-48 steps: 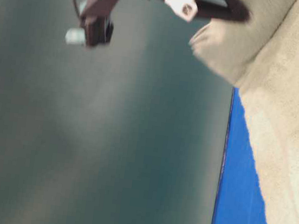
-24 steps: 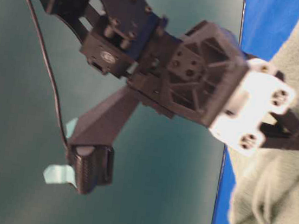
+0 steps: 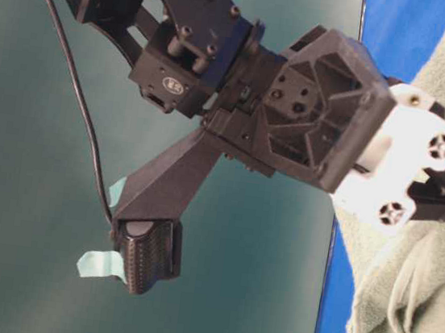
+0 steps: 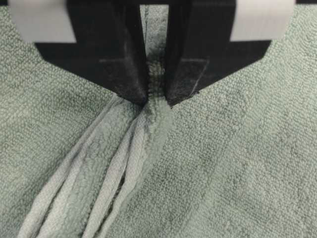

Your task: Fold a bath towel.

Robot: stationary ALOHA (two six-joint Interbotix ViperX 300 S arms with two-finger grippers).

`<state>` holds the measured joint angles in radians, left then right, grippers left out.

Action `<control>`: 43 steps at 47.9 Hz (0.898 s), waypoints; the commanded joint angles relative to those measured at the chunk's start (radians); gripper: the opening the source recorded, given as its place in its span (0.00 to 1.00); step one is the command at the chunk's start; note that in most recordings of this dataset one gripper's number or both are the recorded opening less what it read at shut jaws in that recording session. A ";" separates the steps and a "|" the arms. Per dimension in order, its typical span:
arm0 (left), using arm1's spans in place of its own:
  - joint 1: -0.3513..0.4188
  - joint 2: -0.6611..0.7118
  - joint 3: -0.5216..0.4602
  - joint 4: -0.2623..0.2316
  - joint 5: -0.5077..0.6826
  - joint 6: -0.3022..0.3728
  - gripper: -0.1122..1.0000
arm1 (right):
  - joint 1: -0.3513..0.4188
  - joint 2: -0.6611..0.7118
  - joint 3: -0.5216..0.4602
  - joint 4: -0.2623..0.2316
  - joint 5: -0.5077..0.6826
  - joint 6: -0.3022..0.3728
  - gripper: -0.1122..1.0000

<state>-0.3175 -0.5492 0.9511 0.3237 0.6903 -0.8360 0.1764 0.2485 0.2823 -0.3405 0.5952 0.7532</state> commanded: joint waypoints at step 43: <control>-0.256 0.100 -0.087 -0.012 -0.433 0.784 0.87 | 0.009 -0.293 0.155 -0.066 0.029 0.002 0.65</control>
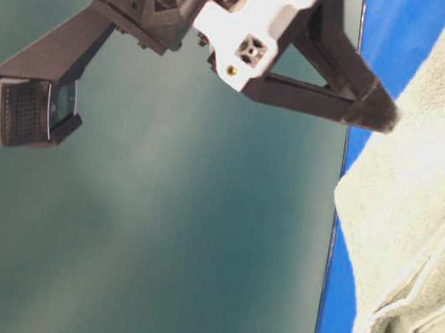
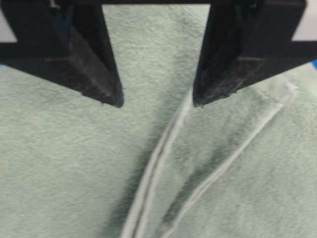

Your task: Fold a bath towel.

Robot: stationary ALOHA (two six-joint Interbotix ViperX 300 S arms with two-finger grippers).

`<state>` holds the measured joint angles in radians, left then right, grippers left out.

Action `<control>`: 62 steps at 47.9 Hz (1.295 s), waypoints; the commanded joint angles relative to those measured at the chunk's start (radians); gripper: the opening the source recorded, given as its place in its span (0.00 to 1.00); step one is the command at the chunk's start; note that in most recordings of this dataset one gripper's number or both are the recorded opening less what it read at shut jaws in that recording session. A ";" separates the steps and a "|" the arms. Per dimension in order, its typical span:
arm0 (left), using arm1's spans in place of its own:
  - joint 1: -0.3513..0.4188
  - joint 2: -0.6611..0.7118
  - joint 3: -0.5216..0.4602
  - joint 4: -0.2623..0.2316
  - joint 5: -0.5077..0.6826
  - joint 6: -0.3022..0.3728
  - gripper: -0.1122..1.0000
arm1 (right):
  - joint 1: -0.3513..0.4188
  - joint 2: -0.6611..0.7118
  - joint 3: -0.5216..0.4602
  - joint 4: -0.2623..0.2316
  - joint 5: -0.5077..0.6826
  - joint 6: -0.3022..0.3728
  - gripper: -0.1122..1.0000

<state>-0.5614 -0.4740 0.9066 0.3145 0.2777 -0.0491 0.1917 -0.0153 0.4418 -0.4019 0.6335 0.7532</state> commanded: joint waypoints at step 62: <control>0.000 0.534 -0.242 -0.023 0.225 -0.135 0.20 | -0.023 -0.115 0.114 -0.011 -0.015 0.005 0.65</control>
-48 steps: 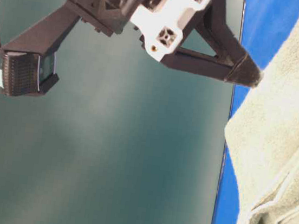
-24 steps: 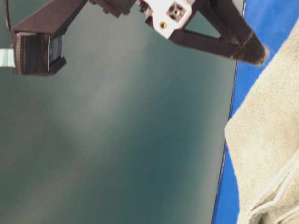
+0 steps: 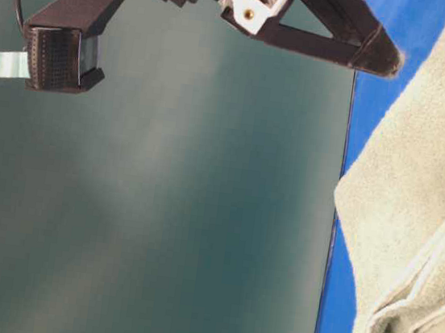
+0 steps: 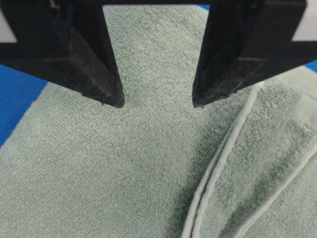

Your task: Fold a bath towel.

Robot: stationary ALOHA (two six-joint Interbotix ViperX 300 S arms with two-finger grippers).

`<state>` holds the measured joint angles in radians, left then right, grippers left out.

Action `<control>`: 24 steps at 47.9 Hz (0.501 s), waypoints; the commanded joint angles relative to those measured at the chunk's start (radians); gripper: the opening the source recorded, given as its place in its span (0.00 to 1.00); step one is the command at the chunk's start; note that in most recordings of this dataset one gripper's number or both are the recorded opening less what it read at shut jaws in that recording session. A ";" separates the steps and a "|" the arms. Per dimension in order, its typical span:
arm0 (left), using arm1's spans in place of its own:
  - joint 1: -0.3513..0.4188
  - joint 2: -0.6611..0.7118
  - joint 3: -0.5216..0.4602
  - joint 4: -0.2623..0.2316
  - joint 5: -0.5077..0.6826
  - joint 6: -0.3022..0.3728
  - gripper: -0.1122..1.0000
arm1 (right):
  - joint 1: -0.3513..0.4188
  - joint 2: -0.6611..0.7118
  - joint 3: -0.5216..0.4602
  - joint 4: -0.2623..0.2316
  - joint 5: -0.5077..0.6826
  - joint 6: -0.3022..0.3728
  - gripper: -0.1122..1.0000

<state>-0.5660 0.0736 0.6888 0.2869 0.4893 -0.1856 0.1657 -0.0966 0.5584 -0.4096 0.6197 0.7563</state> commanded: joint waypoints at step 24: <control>0.110 -0.058 -0.373 0.034 0.629 0.365 0.20 | 0.011 -0.170 0.127 0.003 0.002 0.049 0.65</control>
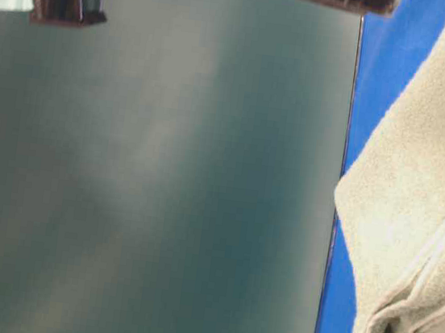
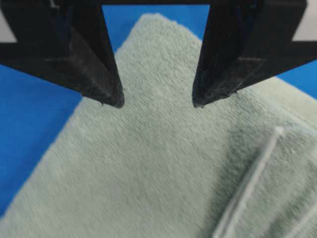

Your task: Fold a bath towel.

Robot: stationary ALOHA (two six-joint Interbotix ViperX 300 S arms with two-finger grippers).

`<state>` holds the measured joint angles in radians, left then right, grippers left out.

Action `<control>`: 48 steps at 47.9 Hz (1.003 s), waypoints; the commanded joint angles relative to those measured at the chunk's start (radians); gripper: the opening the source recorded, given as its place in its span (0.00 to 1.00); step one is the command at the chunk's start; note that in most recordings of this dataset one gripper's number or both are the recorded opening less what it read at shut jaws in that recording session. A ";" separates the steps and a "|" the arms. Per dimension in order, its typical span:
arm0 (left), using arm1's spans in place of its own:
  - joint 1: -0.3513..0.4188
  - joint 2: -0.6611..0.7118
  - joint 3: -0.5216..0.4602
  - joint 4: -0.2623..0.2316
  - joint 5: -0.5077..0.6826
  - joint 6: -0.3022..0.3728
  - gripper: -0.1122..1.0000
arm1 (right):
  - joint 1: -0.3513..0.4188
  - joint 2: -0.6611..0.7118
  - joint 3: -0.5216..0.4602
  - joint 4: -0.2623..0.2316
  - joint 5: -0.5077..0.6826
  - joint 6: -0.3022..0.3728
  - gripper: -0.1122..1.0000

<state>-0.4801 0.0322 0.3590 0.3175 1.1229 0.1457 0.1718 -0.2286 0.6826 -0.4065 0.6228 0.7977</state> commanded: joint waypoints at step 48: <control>0.460 0.345 -0.446 -0.043 -0.314 0.723 0.20 | 0.032 -0.206 0.135 -0.015 0.018 0.015 0.65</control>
<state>-0.0230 0.4295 -0.0966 0.2838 0.8406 0.8759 0.2010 -0.4218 0.8268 -0.4126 0.6443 0.8115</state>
